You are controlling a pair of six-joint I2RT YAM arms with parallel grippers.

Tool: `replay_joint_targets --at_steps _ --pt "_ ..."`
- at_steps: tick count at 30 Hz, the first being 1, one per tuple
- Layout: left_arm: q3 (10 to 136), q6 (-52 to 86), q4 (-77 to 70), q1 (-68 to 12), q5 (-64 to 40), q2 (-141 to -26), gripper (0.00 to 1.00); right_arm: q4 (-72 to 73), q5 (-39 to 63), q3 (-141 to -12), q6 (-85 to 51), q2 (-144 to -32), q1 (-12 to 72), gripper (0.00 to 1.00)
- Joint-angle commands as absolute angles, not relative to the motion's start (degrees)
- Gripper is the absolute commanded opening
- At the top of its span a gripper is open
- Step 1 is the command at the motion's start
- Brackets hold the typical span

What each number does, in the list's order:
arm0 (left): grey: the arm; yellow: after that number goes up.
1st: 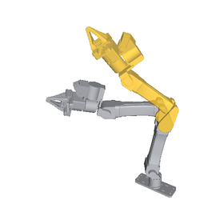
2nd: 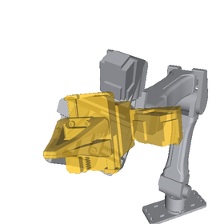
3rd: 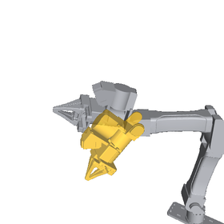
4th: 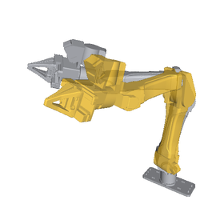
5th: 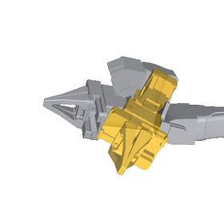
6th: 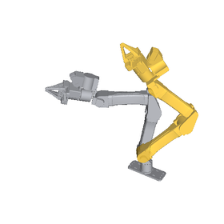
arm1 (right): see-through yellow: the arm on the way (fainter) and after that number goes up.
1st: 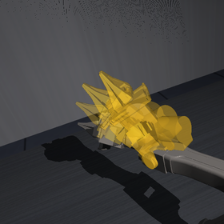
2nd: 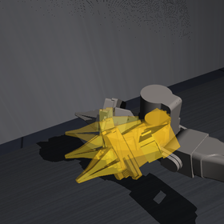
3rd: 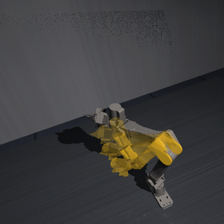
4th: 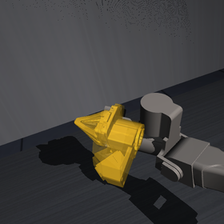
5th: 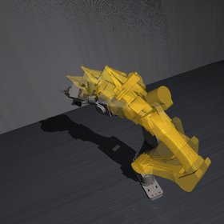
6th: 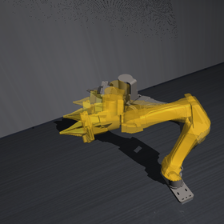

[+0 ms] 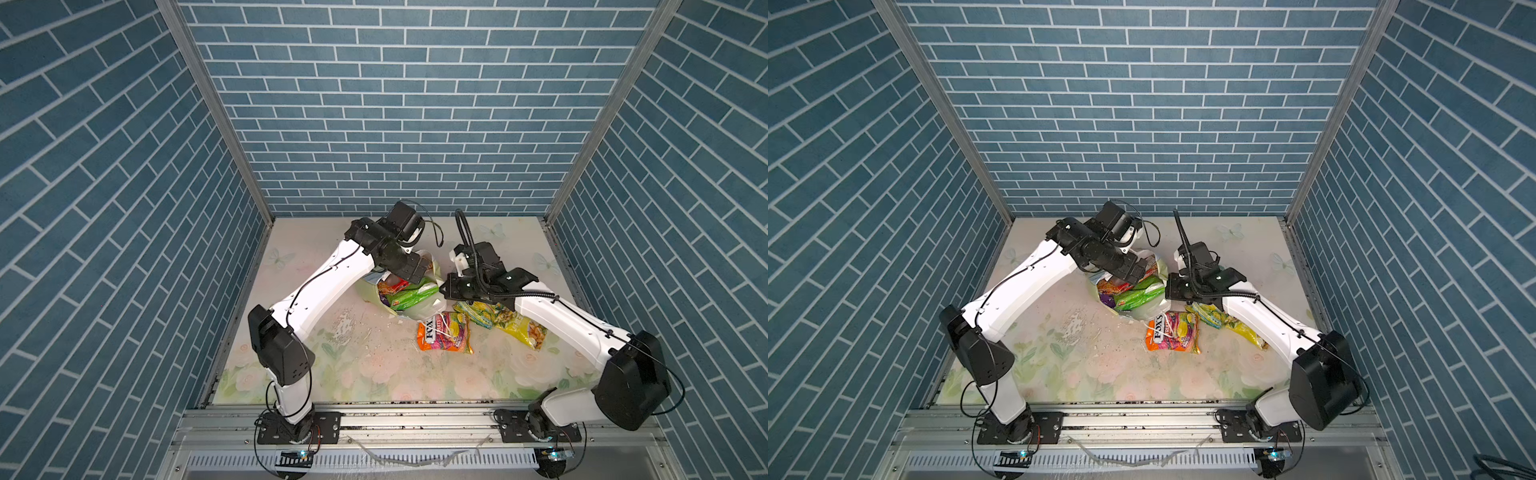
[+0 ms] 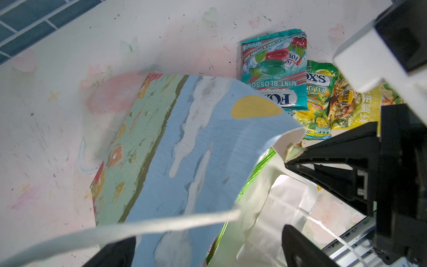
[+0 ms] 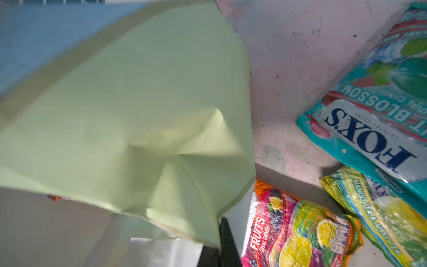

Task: Take the snacks out of the paper bag
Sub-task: Pick up the snack from the paper bag.

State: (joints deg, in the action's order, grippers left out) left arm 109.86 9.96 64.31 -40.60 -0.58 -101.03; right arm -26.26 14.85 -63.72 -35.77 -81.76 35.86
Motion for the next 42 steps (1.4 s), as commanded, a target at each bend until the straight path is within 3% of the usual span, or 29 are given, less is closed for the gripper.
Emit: replay_joint_targets --at_steps 1,3,4,5,6,11,18,24,28,31,35,42 --pt "107.4 11.31 61.83 -40.86 1.56 -99.37 1.0 -27.96 16.79 -62.8 -36.05 -81.21 36.32 0.0" --pt "106.31 10.96 62.01 -40.87 1.88 -99.39 0.94 -28.26 16.96 -62.97 -35.58 -81.3 36.38 0.0" --pt "106.02 10.86 62.14 -40.87 2.11 -99.4 0.86 -28.42 16.96 -63.16 -35.34 -81.3 36.33 0.0" --pt "105.78 10.57 62.14 -40.87 1.88 -99.47 0.7 -28.52 16.92 -63.32 -35.12 -81.3 36.4 0.0" --pt "105.9 10.47 62.34 -40.87 1.89 -99.57 0.62 -28.61 16.79 -63.46 -34.92 -81.3 36.43 0.0" --pt "106.66 10.77 63.72 -40.87 3.48 -100.65 0.56 -28.92 16.73 -63.97 -34.28 -81.32 36.39 0.0" --pt "109.47 10.02 67.74 -40.93 3.66 -103.32 0.15 -29.47 16.22 -63.7 -33.6 -80.78 36.41 0.0" --pt "113.1 10.19 70.84 -42.0 4.93 -105.41 0.11 -30.55 15.16 -65.02 -32.65 -80.68 36.13 0.0" --pt "115.98 11.19 71.86 -42.81 5.98 -106.49 0.11 -29.79 13.17 -65.88 -32.43 -77.4 35.78 0.21" --pt "117.93 11.72 72.32 -43.06 4.6 -107.58 0.11 -28.59 12.04 -65.75 -32.43 -73.05 35.61 0.29" --pt "120.54 13.02 72.38 -43.15 2.11 -109.35 0.11 -28.76 14.44 -65.89 -33.37 -69.35 35.53 0.29" --pt "123.88 14.95 70.77 -43.24 -1.61 -112.01 0.11 -24.93 23.81 -64.34 -41.1 -70.04 36.02 0.21"
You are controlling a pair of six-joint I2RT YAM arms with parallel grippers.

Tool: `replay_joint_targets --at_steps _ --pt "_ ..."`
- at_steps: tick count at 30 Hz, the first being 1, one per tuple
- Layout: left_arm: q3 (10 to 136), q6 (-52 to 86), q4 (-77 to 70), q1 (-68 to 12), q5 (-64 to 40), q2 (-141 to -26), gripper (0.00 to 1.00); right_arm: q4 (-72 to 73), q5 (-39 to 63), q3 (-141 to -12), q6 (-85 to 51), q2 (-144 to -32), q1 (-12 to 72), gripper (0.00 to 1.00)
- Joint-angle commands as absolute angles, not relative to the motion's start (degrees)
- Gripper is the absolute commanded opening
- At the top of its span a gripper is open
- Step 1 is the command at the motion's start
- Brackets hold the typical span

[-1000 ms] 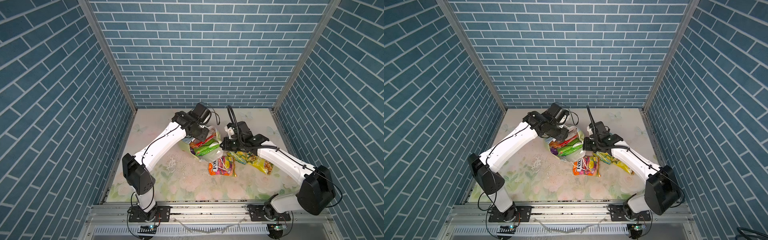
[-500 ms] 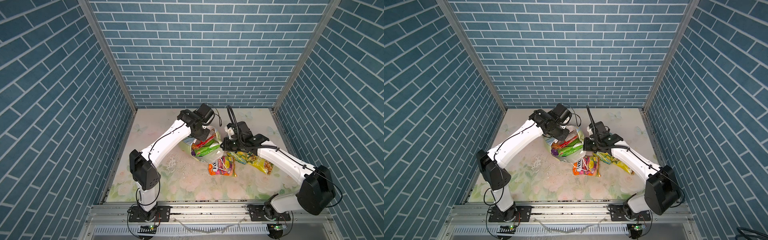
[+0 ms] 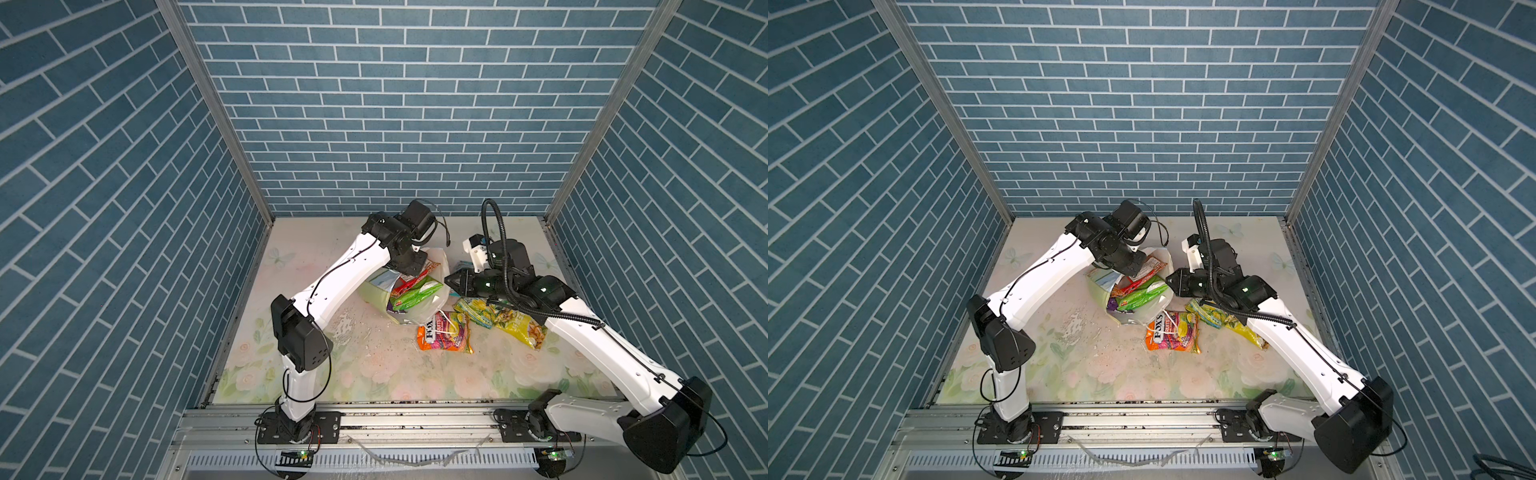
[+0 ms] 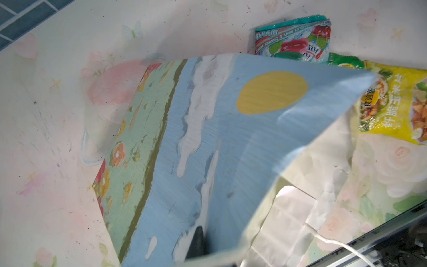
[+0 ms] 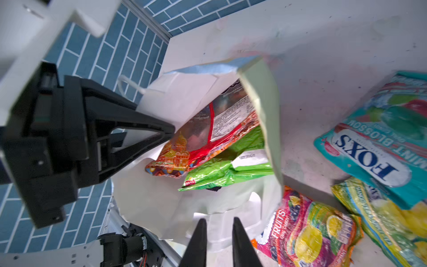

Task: Take the snacks out of the paper bag
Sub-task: Pick up the snack from the paper bag.

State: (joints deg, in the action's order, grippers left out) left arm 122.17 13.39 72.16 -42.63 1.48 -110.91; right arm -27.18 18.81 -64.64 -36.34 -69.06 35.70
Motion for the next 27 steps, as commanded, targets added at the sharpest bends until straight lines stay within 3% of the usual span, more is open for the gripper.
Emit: replay_joint_targets --at_steps 1,17,23,27 --pt "124.12 15.16 70.52 -43.33 -1.96 -112.22 0.11 -24.55 24.15 -64.17 -41.75 -70.52 36.2 0.21" --pt "130.94 13.51 69.14 -43.26 -7.08 -116.64 0.12 -25.45 15.67 -62.38 -48.28 -77.13 38.59 0.24" --pt "133.23 12.37 69.2 -43.15 -8.77 -118.04 0.12 -26.09 13.65 -62.62 -49.53 -80.82 38.68 0.31" --pt "133.61 11.6 68.73 -43.07 -10.08 -118.56 0.12 -26.26 11.89 -62.12 -49.82 -81.21 38.68 0.46"
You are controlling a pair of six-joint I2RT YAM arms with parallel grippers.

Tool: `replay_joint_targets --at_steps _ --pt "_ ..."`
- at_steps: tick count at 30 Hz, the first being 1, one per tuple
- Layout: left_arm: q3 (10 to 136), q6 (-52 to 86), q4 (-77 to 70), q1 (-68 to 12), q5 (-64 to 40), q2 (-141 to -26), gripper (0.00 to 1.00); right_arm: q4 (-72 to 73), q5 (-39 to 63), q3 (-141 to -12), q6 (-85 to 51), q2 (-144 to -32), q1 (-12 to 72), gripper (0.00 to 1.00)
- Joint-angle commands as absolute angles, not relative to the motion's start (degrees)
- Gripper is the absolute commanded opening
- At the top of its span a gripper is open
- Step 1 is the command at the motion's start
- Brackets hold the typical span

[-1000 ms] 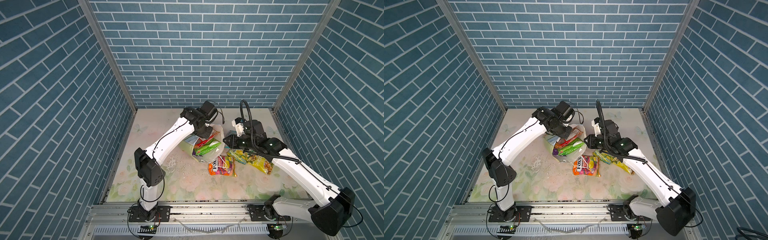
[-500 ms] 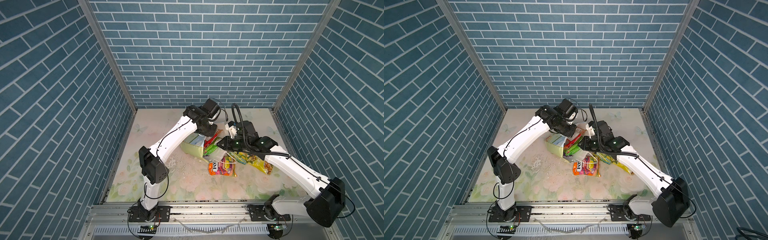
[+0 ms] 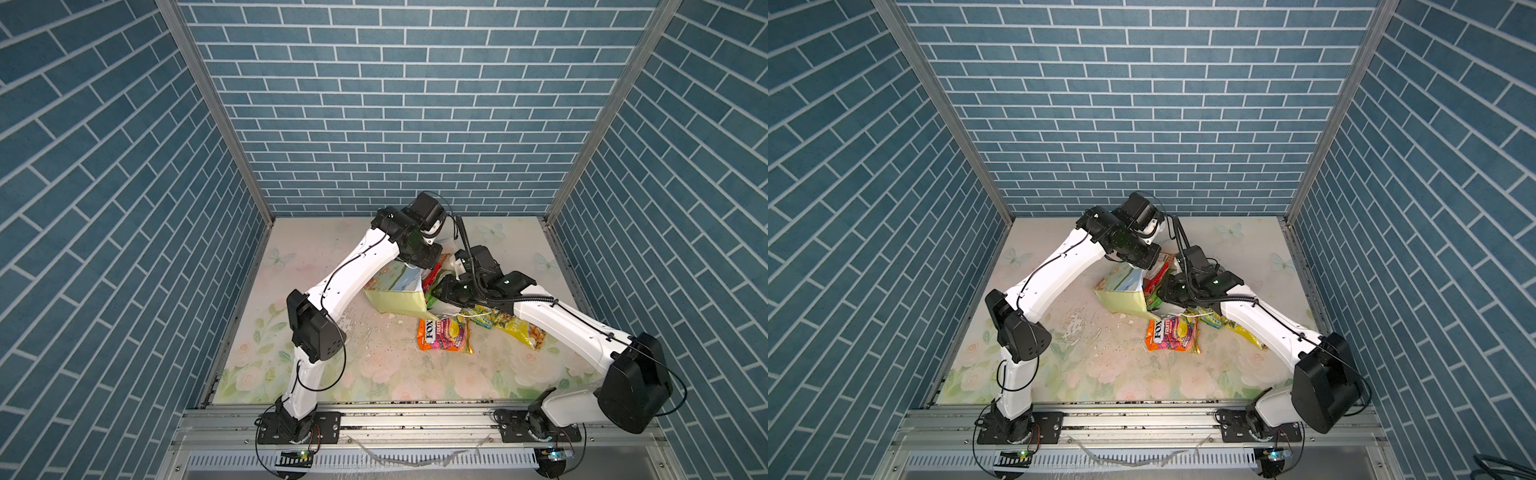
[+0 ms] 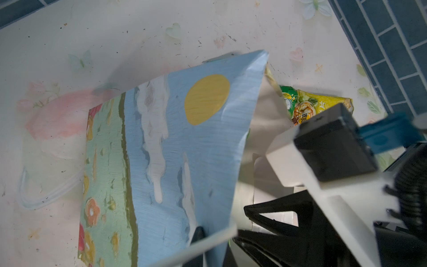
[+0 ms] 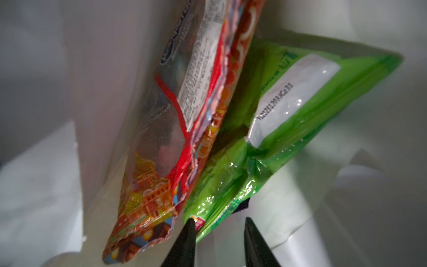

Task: Take the snacks out of the paper bag
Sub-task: Pick up the snack from the paper bag.

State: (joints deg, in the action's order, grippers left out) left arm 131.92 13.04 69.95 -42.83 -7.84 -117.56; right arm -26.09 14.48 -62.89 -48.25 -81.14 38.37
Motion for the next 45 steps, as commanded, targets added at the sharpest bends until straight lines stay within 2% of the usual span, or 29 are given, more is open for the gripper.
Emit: replay_joint_targets --at_steps 1,4,31,40,42,44,45 --pt "133.59 11.45 68.73 -43.07 -10.32 -118.65 0.12 -25.93 11.78 -62.05 -49.81 -81.3 38.69 0.49" --pt "133.52 10.98 68.64 -42.9 -10.8 -118.69 0.12 -25.49 11.12 -62.65 -49.81 -81.88 38.7 0.52" --pt "135.7 9.56 69.18 -40.48 -13.36 -118.87 0.12 -26.96 11.16 -70.05 -45.79 -92.86 38.66 0.51" --pt "135.12 8.94 69.43 -39.2 -13.97 -118.51 0.12 -28.64 10.47 -70.75 -44.67 -92.9 38.72 0.24" --pt "134.78 8.79 69.34 -39.03 -13.97 -118.48 0.12 -28.89 10.37 -70.76 -44.65 -92.62 38.67 0.15" --pt "134.56 8.52 69.26 -38.94 -13.81 -118.42 0.12 -29.25 9.97 -70.67 -44.56 -92.35 38.7 0.02" --pt "134.5 8.45 69.26 -38.94 -13.57 -118.43 0.12 -29.27 9.84 -70.61 -44.56 -92.11 38.67 0.0"
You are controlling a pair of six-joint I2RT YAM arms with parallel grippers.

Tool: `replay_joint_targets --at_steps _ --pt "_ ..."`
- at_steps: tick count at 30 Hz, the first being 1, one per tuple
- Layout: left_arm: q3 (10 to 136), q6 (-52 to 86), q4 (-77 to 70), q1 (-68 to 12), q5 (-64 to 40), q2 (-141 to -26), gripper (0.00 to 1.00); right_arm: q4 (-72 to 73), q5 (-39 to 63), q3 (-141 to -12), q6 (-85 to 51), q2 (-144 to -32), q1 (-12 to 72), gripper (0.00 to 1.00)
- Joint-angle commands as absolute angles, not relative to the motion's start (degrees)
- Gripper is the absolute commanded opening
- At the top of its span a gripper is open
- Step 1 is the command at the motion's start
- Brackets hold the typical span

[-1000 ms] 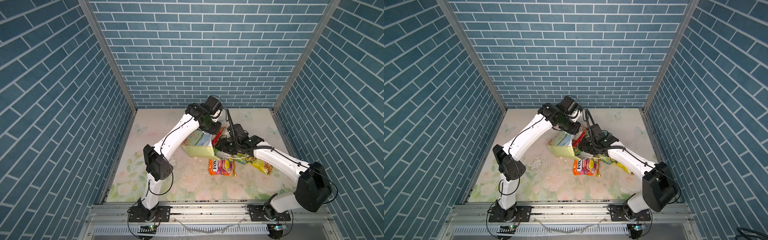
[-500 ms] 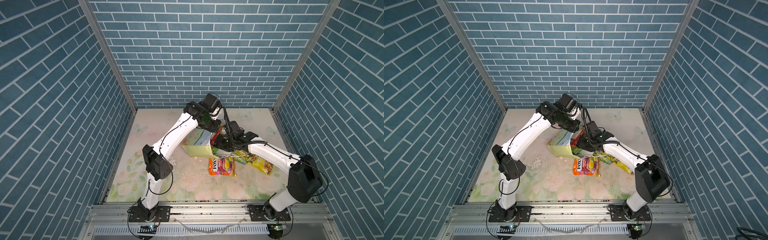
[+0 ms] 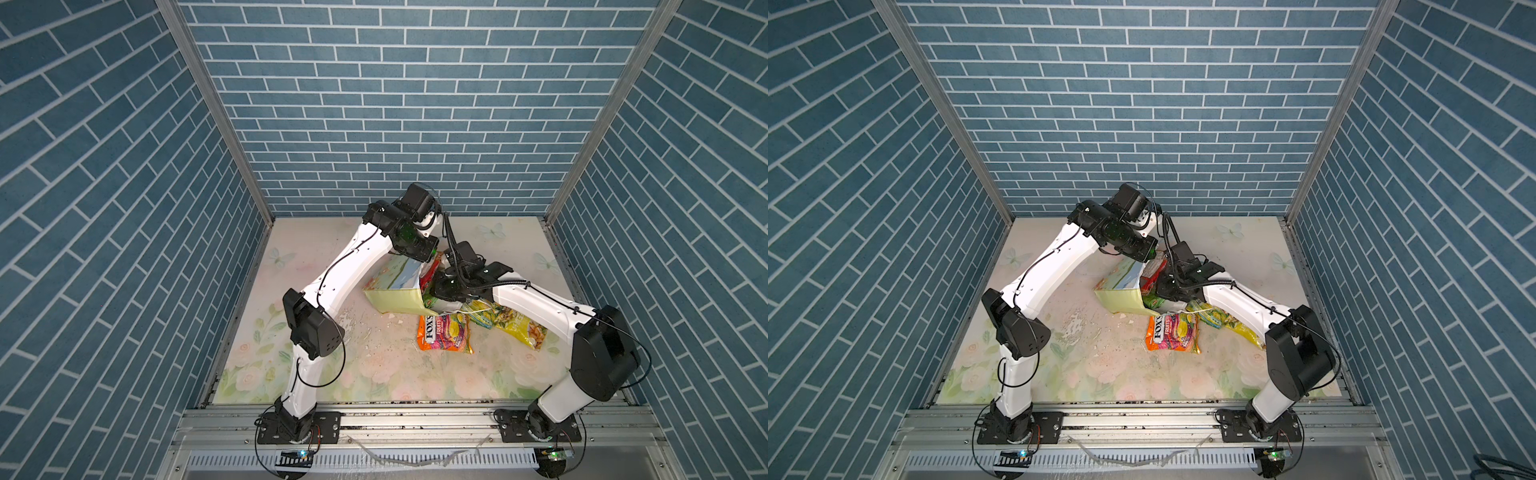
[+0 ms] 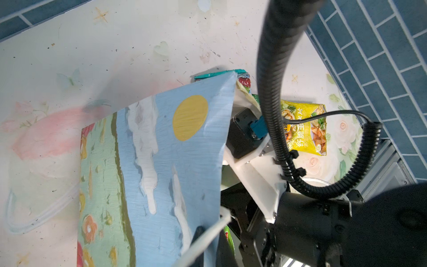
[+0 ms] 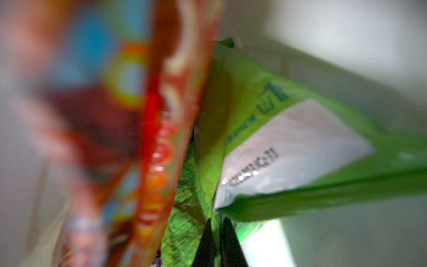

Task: Take the snacks out of the paper bag
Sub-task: Pick up the snack from the paper bag.

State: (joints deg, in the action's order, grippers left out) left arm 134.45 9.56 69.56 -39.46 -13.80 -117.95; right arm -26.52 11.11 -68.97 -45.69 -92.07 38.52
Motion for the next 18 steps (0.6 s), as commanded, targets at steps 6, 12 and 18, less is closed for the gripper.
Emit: replay_joint_targets --at_steps 6,12,18 --pt "133.96 8.17 69.14 -38.86 -12.95 -118.45 0.12 -29.93 8.27 -69.8 -44.21 -89.64 38.67 0.0" --pt "133.61 7.74 69.25 -38.85 -10.92 -118.13 0.12 -30.19 6.7 -69.61 -42.05 -85.33 38.69 0.0" --pt "133.34 7.73 69.01 -38.85 -10.02 -118.11 0.12 -30.85 5.36 -71.08 -39.79 -82.03 38.67 0.0"
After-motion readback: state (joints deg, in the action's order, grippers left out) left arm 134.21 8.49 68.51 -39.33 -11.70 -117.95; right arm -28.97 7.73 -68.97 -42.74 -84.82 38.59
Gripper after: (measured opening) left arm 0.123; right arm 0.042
